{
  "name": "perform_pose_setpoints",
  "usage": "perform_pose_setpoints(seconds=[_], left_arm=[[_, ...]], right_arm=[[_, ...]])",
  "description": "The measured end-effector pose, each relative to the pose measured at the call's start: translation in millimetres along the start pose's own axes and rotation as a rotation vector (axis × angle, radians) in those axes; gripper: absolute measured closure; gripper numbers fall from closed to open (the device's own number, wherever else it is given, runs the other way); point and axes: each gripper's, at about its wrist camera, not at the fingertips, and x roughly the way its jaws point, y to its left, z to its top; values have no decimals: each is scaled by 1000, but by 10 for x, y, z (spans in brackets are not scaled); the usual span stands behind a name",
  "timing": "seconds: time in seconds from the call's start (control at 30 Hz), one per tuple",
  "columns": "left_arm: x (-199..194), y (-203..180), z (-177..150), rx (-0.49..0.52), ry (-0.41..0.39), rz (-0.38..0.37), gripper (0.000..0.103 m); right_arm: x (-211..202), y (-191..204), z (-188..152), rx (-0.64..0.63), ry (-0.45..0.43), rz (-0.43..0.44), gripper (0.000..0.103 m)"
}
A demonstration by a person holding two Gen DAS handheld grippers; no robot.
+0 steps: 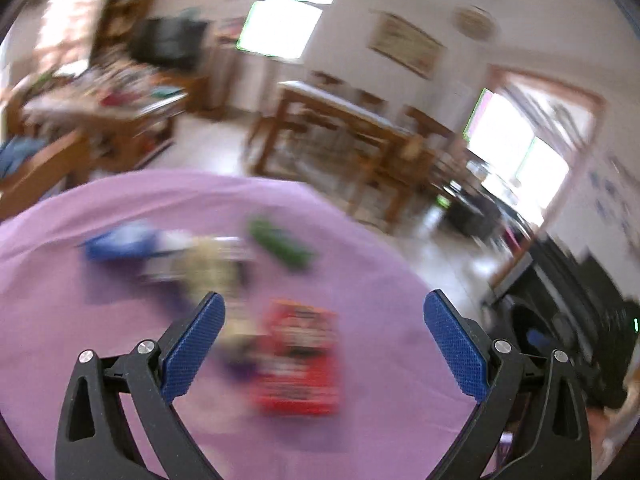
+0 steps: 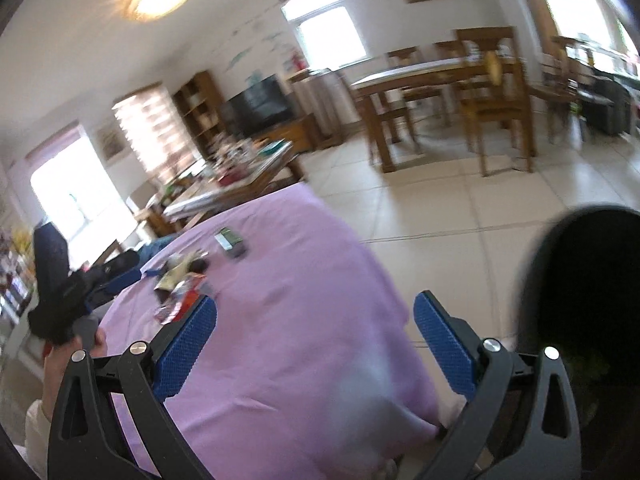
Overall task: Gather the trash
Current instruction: 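Move both open tools back from the bin to the table, then grasp the blue wrapper with the left tool while the right tool grasps the green gum pack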
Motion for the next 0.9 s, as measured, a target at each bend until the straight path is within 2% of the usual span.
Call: perform_pose_setpoints(seconds=[0.17,0.2,0.23,0.4,0.5,0.57,0.6,0.67,0.77,0.87,0.9], left_arm=[[-57,960,240,-233,18,36,6],[-31,1046,262,-253,26,38,8],[18,1134,314,-273,41,40,15],[323,1490,579,-372,107,32,28],[481,1605,605,-405,122,30,44],[561,1643,634,-415,123,22,58],[604,1636,606,-420,130,15,71],[720,1606,597,-432,128,-2,80],[745,1674,606,-447,126,-29,88],[717,1663,577,-429,121,-38,93],[713,1667,579,-419,117,-36,94]], right_arm=[[521,501,165,-95,55,60,5],[645,592,213,-116,70,66,5],[765,676,254,-136,83,72,5],[1302,973,498,-217,161,105,6],[1583,1120,582,-268,193,109,6],[1796,1191,667,-317,224,107,10],[1882,1215,688,-336,241,106,13],[2037,1250,706,-368,272,108,19],[2303,1317,702,-406,320,100,21],[2501,1330,642,-427,383,95,31],[2555,1328,598,-433,409,88,39]])
